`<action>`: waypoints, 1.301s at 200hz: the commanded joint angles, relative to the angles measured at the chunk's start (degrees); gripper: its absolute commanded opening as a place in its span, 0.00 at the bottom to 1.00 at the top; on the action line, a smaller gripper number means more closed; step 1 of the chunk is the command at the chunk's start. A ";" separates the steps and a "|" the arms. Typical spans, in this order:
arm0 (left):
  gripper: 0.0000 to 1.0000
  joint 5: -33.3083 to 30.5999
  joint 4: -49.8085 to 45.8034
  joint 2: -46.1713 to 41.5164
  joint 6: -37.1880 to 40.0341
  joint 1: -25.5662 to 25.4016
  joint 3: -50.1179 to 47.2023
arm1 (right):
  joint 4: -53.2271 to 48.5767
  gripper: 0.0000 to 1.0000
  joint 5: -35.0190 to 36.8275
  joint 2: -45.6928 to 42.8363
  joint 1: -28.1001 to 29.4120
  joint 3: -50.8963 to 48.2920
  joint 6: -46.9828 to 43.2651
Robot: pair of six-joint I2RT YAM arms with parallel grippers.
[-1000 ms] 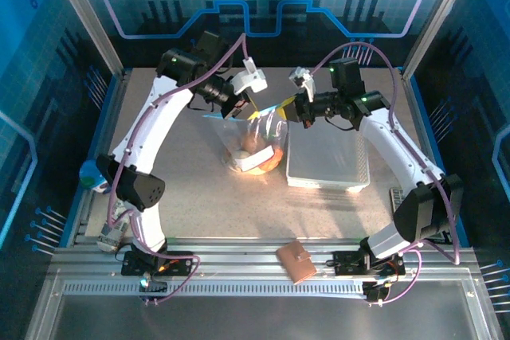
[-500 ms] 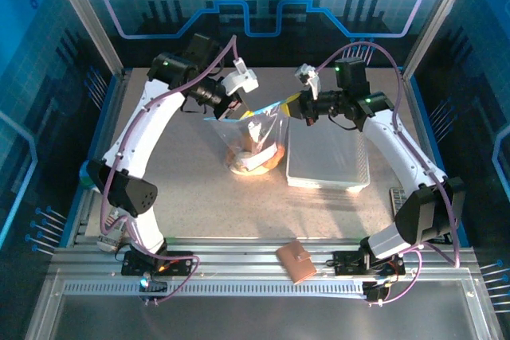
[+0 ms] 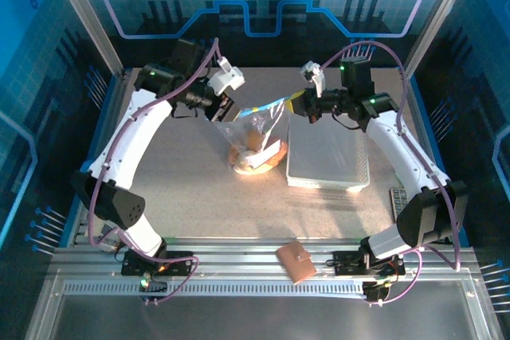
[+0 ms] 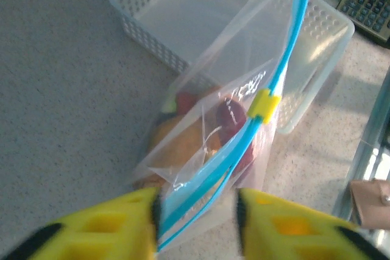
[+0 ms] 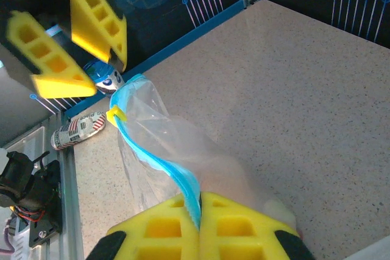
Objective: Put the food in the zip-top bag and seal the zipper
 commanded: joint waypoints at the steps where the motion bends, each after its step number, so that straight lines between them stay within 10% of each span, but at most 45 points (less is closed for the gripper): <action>1: 0.55 1.85 4.52 -3.79 -0.34 -1.61 -0.73 | 2.43 0.00 -1.94 -1.45 -0.68 -0.14 1.15; 144: 0.68 -1.77 -0.98 8.67 4.99 -6.66 10.76 | 2.40 0.00 -2.51 -0.72 0.06 0.98 1.34; 215: 0.13 -0.13 -9.45 14.48 6.39 -6.64 17.26 | 2.70 0.00 -2.15 -0.02 -0.01 1.19 1.64; 260: 0.04 0.55 -12.39 15.41 6.74 -6.66 18.10 | 3.70 0.00 -1.13 -0.03 -0.13 0.96 2.56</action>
